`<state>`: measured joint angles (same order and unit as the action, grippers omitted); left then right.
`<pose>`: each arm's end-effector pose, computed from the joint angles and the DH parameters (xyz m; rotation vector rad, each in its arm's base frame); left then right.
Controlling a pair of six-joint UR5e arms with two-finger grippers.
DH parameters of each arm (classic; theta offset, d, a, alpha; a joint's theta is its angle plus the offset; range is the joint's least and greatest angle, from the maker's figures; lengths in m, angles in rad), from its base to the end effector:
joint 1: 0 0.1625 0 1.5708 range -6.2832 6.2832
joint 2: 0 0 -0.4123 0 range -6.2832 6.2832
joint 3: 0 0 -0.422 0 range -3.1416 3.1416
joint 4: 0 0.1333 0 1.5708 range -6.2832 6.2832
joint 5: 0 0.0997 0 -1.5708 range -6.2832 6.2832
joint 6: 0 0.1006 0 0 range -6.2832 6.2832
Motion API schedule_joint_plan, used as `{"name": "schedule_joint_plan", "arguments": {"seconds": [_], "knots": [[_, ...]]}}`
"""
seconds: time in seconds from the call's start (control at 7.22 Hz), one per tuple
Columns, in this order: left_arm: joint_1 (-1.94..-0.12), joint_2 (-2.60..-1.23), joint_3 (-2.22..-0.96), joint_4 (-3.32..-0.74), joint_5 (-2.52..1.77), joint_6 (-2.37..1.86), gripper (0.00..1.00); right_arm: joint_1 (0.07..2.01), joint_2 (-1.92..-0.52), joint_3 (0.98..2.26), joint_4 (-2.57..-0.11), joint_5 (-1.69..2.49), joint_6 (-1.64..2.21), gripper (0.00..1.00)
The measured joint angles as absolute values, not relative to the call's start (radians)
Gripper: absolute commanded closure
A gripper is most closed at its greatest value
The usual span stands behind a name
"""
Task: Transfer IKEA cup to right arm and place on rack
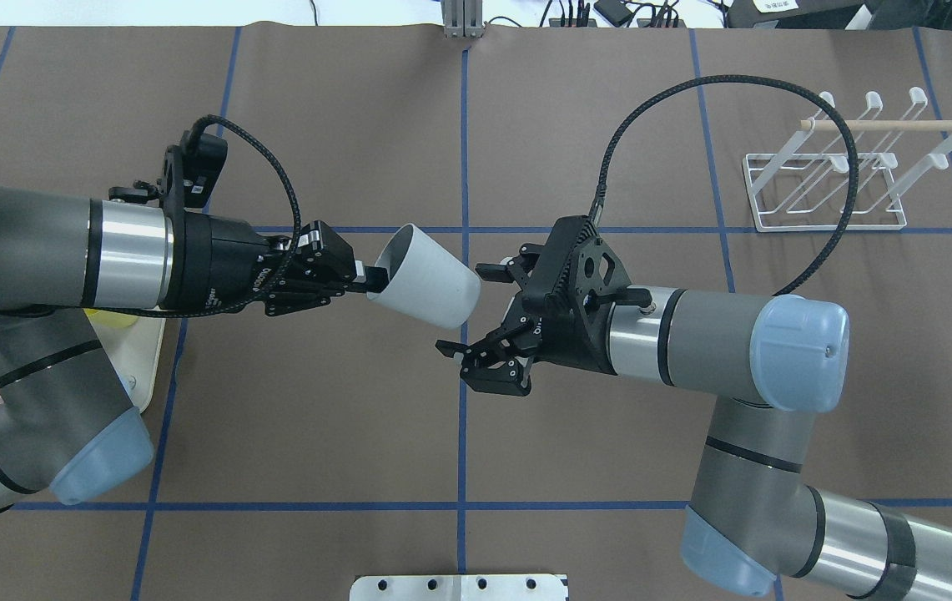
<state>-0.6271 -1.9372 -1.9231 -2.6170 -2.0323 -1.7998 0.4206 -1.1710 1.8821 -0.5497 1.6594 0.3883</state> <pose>0.3809 -0.3853 0.1544 0.0143 1.7494 -0.2193 -0.4632 -0.3435 0.1524 1.2272 -1.2812 -0.6335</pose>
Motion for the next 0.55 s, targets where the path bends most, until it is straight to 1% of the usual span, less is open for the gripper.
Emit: {"name": "schedule_joint_plan", "arguments": {"seconds": [0.55], "knots": [[-0.579, -1.927, -1.913, -2.617, -2.019, -1.775, 1.0, 0.412, -1.17, 1.892, -0.548, 1.657, 0.393, 0.02]]}}
